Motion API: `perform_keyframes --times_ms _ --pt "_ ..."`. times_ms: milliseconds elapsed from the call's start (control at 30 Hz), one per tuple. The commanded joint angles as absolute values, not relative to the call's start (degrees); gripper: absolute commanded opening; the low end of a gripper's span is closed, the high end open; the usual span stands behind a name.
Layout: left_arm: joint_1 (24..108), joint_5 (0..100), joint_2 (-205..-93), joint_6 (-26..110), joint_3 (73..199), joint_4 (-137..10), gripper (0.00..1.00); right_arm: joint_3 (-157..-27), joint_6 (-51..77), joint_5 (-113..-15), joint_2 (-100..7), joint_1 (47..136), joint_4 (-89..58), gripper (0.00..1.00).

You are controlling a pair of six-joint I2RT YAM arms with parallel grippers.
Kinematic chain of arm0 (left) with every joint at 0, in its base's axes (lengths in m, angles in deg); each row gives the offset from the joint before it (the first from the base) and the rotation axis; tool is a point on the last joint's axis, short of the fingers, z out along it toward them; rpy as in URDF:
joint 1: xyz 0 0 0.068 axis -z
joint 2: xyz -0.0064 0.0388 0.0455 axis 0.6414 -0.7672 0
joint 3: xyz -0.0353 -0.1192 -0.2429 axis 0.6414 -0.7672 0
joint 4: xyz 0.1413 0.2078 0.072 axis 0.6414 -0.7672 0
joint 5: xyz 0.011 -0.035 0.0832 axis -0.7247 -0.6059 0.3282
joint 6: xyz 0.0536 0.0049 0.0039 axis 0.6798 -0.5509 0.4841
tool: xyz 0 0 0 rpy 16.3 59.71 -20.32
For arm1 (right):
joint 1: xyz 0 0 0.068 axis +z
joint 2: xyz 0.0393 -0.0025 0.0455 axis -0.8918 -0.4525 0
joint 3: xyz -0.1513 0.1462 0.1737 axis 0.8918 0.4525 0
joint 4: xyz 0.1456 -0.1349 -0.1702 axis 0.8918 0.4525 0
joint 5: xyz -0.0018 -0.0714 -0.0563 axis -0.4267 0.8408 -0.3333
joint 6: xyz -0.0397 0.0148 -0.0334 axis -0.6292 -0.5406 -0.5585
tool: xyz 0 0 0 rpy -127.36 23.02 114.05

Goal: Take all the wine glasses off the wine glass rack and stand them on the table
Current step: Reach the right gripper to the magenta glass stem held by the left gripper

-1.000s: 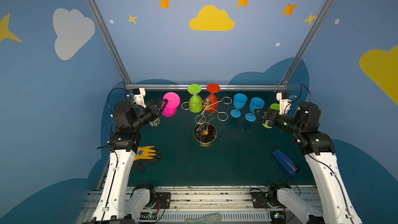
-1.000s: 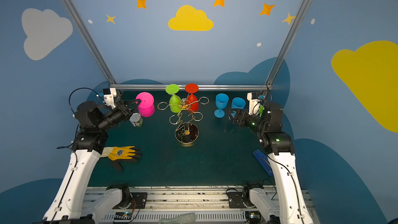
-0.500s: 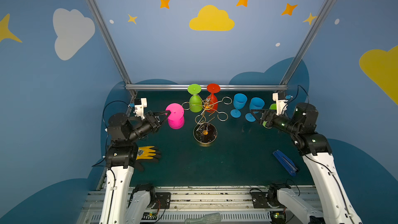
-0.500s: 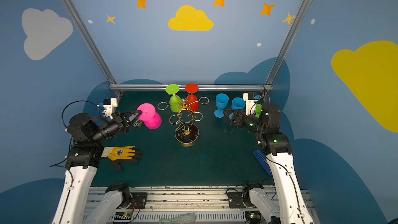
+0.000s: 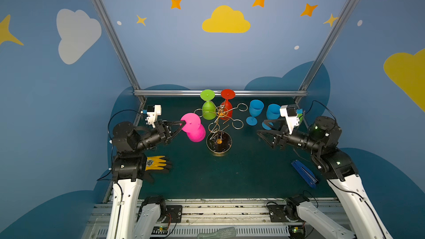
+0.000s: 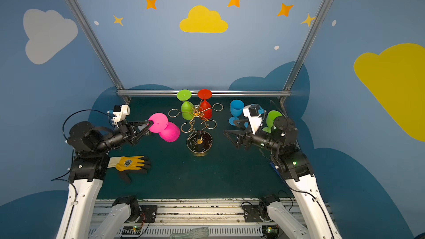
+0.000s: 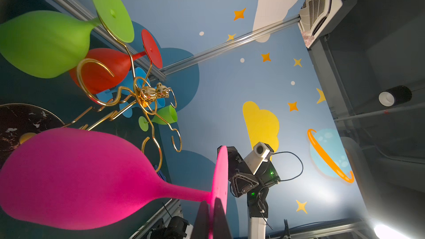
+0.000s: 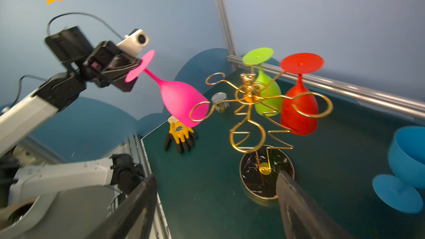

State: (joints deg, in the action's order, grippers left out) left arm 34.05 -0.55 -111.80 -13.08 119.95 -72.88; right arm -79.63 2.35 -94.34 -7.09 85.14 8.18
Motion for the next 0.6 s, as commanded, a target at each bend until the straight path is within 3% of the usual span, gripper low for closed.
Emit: perform_keyframes --times_ms 0,267,567 --pt "34.64 -5.52 -110.93 -11.28 123.24 -74.94 0.04 -80.83 -4.81 -95.64 -8.08 91.03 6.72 0.80" --pt "37.15 -6.97 -108.02 -8.34 122.71 -81.32 0.04 -83.71 -11.58 -85.10 -12.30 105.53 9.06 0.80" --pt "40.21 -7.91 -105.93 -10.58 122.62 -82.79 0.04 -84.73 -14.30 -77.01 -18.88 115.60 4.51 0.81"
